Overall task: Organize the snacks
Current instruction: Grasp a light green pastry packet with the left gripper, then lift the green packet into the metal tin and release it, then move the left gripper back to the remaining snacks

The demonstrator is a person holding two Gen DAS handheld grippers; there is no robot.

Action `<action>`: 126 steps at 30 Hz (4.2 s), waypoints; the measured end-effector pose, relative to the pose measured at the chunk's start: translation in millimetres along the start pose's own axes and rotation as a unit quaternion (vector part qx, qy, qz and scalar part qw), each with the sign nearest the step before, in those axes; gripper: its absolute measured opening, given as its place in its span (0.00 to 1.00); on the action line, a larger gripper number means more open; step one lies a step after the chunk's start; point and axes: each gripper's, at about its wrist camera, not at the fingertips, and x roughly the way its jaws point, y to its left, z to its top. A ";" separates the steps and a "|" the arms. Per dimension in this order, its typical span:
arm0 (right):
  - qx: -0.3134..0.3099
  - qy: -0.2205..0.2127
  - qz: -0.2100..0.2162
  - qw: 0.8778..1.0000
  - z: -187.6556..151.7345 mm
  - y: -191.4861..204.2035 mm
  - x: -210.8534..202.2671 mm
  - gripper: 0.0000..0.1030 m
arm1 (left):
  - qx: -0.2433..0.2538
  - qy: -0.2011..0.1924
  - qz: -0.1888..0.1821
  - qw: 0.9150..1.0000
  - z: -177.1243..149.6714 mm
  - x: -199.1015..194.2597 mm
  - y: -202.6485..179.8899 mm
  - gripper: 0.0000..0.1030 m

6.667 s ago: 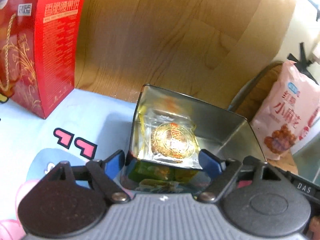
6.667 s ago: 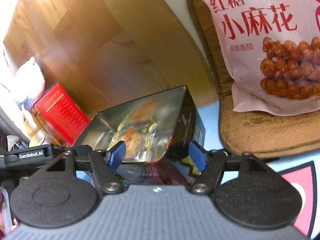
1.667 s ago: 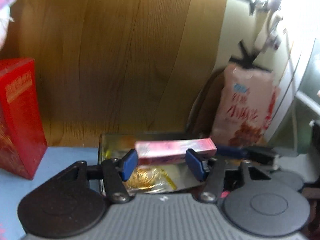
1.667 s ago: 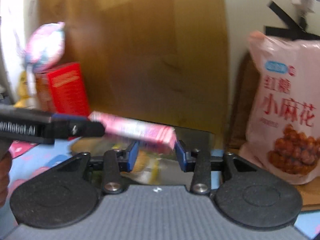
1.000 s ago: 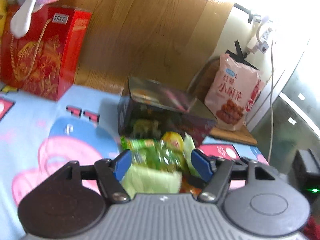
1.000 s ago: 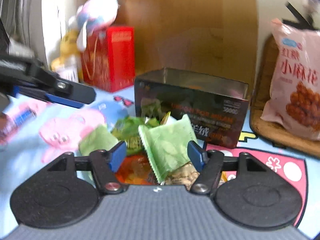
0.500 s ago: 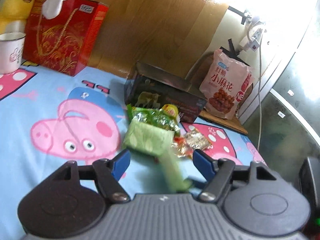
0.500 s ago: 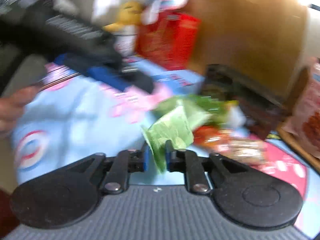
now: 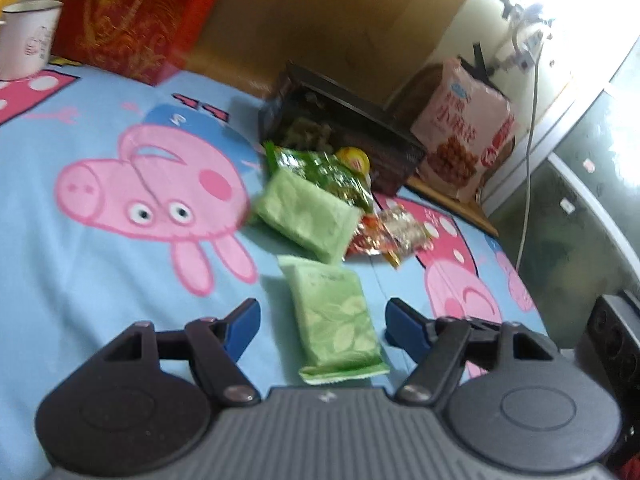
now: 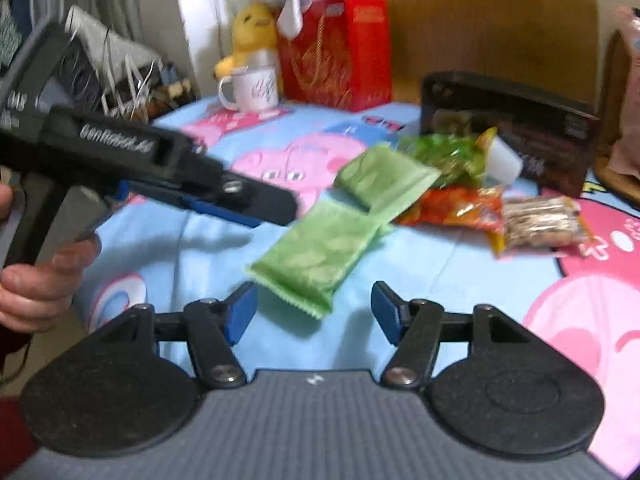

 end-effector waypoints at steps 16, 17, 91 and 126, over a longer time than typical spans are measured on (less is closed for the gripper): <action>-0.044 0.071 -0.031 0.996 21.6 24.5 20.1 0.40 | -0.008 0.032 -0.002 0.999 -6.5 12.8 5.9 0.29; -0.045 0.072 -0.030 0.996 22.4 25.1 20.8 0.40 | -0.010 0.032 -0.002 0.999 -6.9 11.6 6.8 0.29; -0.024 -0.038 -0.158 0.986 159.1 -118.8 28.7 0.34 | 0.114 -0.052 -0.015 0.992 192.0 111.0 -78.8 0.33; 0.128 -0.109 -0.234 0.958 116.3 -166.7 15.0 0.90 | 0.087 -0.072 0.024 0.993 179.3 111.6 -51.1 0.59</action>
